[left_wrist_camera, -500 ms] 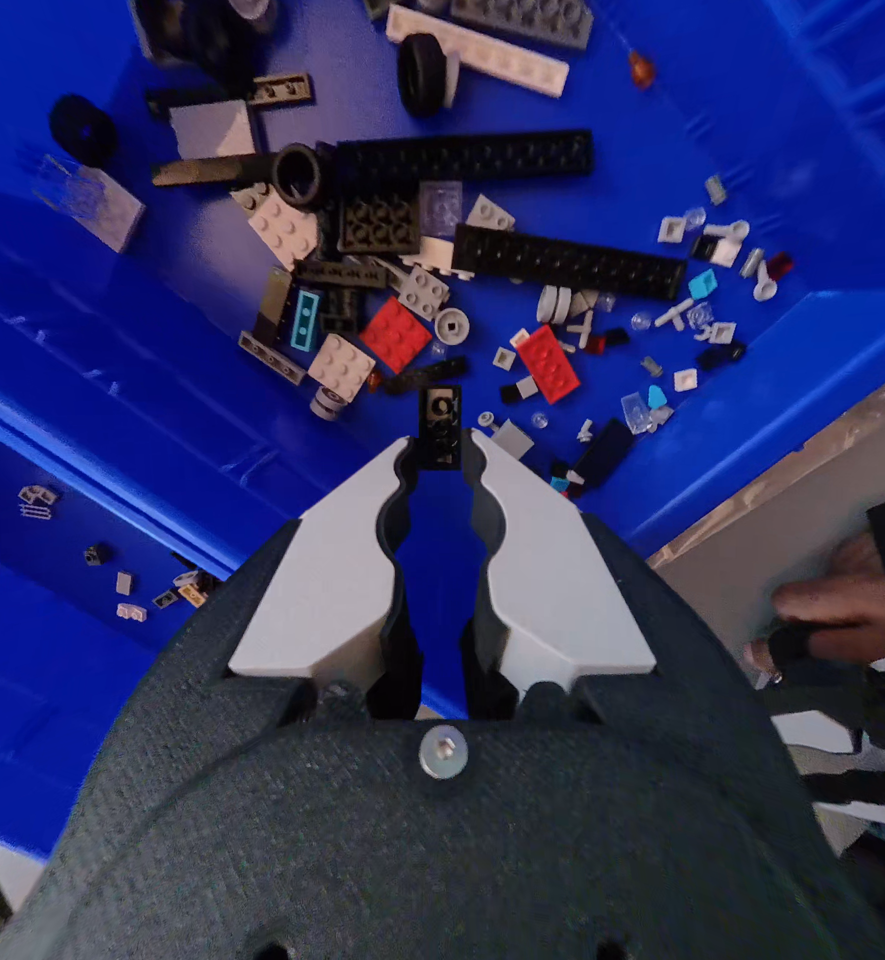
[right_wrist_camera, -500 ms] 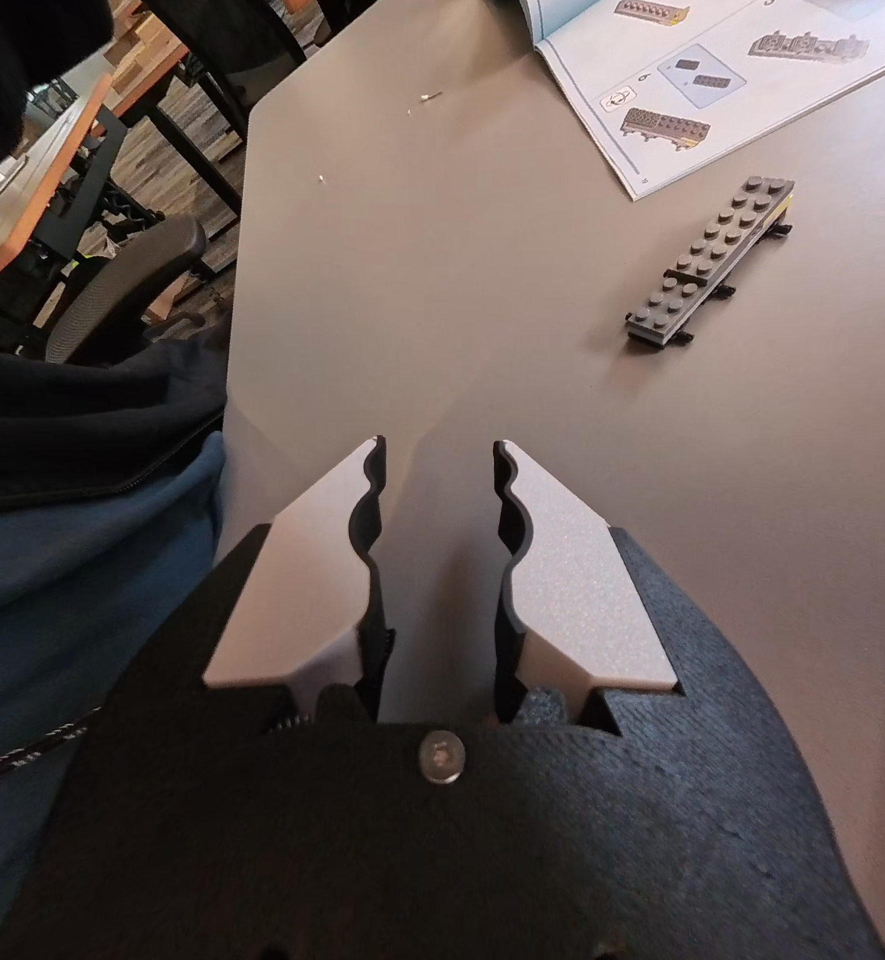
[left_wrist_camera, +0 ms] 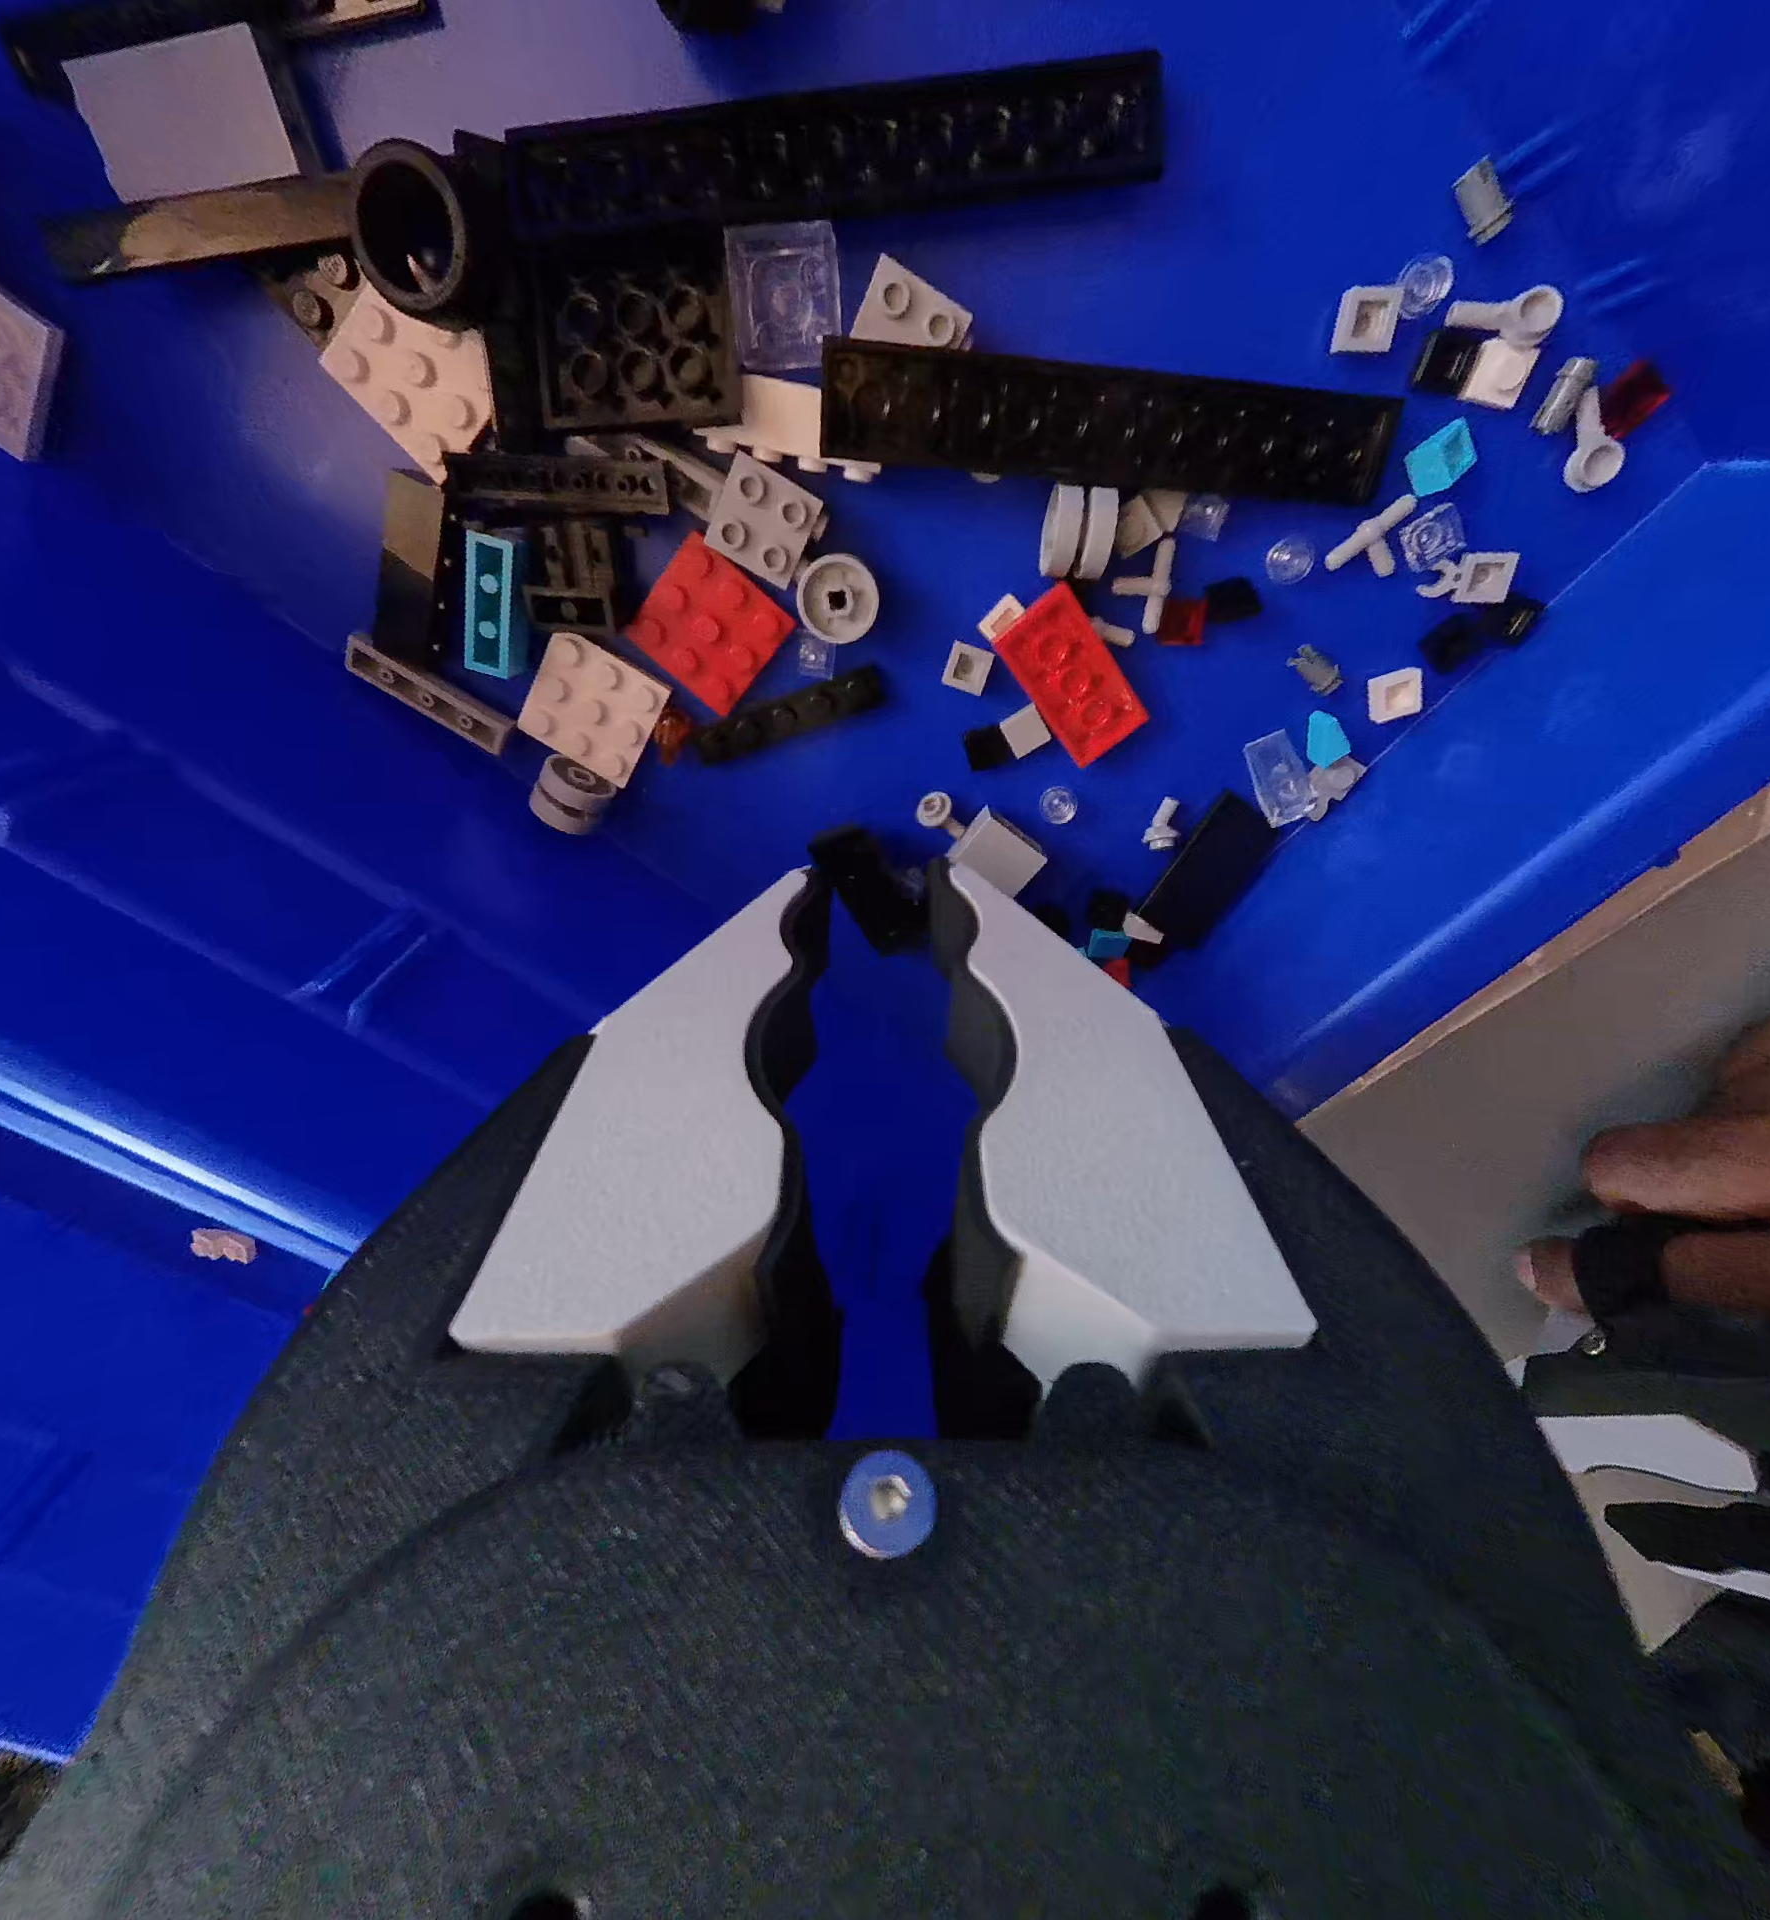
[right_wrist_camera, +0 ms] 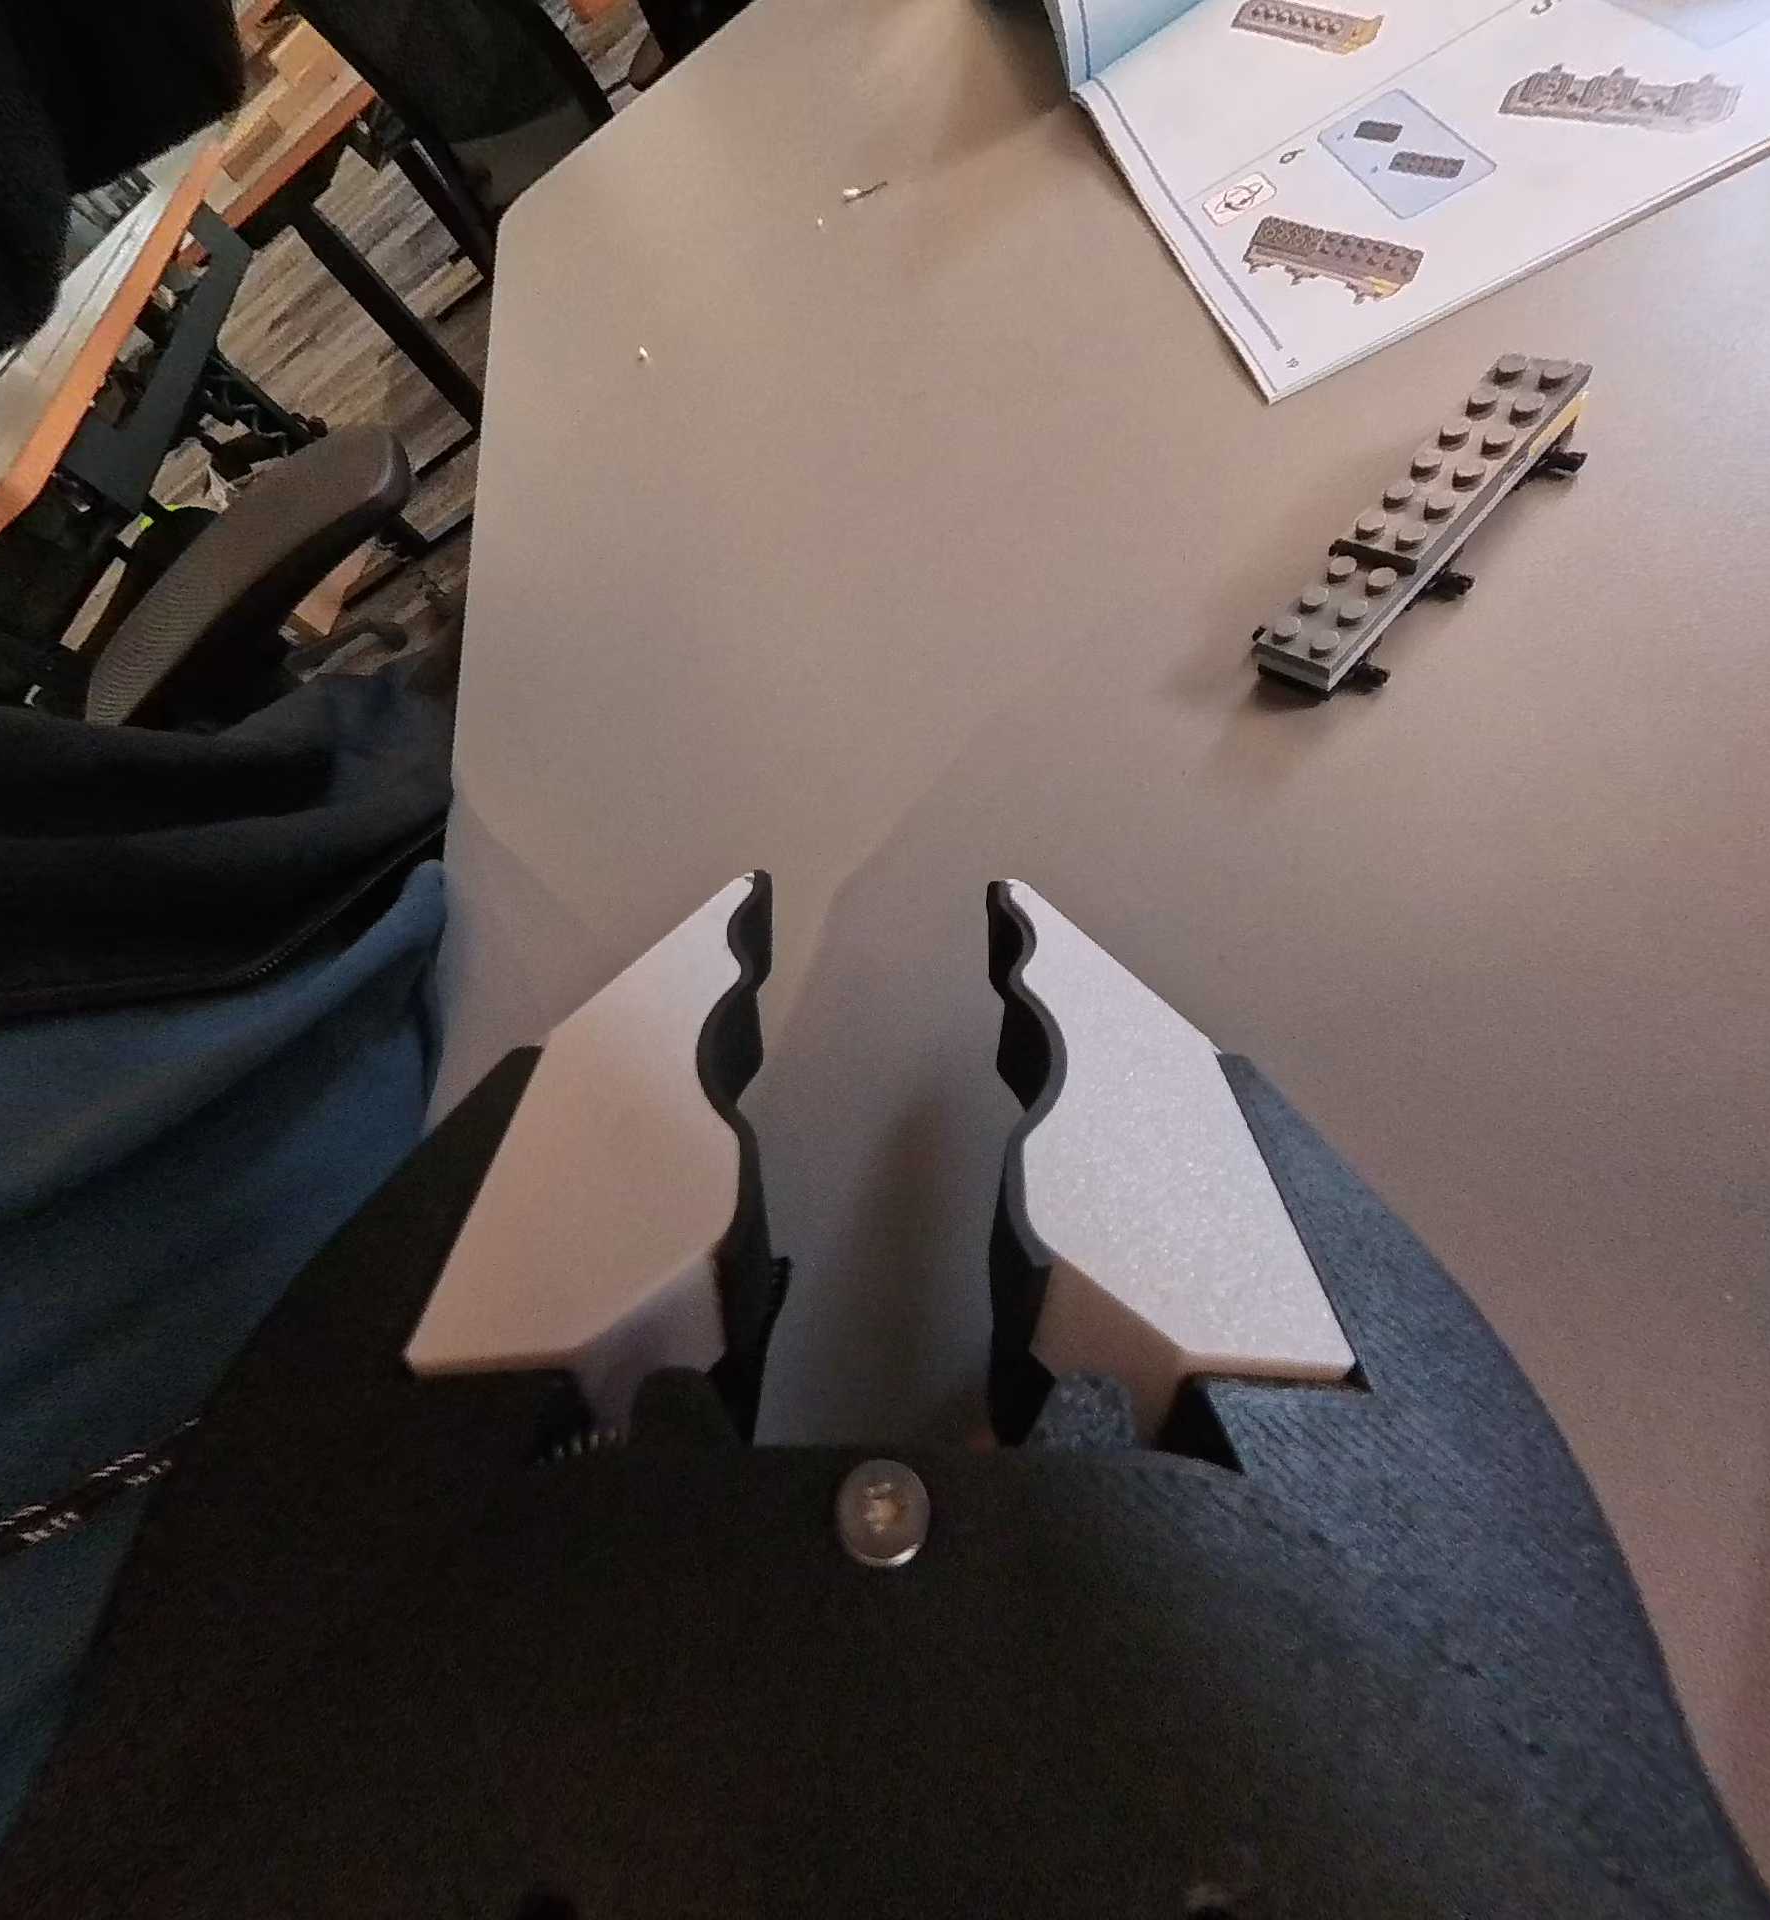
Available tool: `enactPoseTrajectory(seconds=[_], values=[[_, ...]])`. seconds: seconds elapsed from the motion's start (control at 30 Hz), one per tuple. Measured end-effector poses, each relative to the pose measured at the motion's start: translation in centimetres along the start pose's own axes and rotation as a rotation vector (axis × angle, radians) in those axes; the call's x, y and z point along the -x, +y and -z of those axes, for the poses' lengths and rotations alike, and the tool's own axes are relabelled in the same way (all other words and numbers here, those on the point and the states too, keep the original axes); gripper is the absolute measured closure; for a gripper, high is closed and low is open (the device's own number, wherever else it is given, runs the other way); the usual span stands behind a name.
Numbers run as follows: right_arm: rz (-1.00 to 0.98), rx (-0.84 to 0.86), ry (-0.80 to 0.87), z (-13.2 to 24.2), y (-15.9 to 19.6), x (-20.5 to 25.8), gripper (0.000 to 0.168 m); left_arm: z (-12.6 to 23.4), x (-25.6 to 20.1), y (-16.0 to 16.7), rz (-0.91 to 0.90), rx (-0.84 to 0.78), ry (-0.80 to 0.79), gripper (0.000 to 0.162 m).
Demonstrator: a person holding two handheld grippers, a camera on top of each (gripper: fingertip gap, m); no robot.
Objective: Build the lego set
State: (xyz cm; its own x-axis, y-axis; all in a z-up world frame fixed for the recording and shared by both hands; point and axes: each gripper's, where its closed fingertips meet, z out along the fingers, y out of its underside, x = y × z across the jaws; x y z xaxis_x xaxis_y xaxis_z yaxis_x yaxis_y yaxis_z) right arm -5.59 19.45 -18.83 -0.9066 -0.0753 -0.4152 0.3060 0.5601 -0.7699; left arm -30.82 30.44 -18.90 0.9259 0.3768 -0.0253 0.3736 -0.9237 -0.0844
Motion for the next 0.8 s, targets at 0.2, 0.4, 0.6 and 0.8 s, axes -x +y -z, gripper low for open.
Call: enactPoseTrajectory(seconds=[0.2,0.4,0.6,0.8], values=[[0.000,-0.002,-0.001,0.0,0.0,0.0,0.126,0.3,-1.3,0.2,-0.049,-0.013,0.062,0.134],[-0.001,-0.006,-0.004,0.1,-0.1,0.0,0.126,0.2,-3.9,0.8,-0.141,-0.007,0.194,0.135],[-0.009,-0.016,-0.010,0.2,-0.2,0.1,0.126,-0.9,-4.9,1.6,-0.267,0.103,0.191,0.134],[-0.029,-0.037,-0.022,0.4,-0.4,0.0,0.126,-1.5,-5.6,1.3,-0.340,0.166,0.188,0.135]])
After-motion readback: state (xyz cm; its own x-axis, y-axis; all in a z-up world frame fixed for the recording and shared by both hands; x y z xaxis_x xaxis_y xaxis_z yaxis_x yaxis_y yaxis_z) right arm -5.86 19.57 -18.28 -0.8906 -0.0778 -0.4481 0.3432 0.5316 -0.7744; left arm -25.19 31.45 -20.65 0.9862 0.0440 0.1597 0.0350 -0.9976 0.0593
